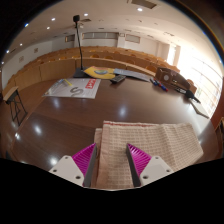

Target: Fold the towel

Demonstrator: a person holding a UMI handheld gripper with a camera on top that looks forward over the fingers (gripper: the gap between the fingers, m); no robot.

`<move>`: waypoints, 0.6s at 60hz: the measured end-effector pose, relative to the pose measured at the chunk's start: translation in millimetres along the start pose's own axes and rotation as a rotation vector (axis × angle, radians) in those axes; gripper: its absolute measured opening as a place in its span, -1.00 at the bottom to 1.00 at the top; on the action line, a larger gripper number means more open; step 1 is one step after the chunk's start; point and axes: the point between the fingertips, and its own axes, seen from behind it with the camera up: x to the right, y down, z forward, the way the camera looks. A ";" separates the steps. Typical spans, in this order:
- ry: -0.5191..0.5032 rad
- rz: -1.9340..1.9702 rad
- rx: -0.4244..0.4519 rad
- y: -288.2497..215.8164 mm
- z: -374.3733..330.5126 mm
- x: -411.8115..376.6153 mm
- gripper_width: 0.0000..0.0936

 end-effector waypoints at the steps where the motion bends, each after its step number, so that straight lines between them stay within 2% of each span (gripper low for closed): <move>1: -0.002 -0.003 -0.002 0.6 -0.2 0.0 0.16; 4: -0.011 -0.028 -0.006 0.8 -0.1 -2.3 -0.17; 7: 0.013 -0.050 -0.005 -2.4 2.8 4.7 -0.70; 8: 0.029 -0.055 0.001 -3.9 3.4 8.5 -0.81; 16: 0.035 -0.101 -0.002 -3.4 2.8 8.7 -0.90; 20: -0.005 -0.078 -0.005 -5.0 3.5 1.8 -0.90; 30: -0.237 0.072 0.010 -24.3 -33.4 -47.9 -0.90; 36: -0.387 0.148 0.076 -62.7 -74.2 -64.6 -0.90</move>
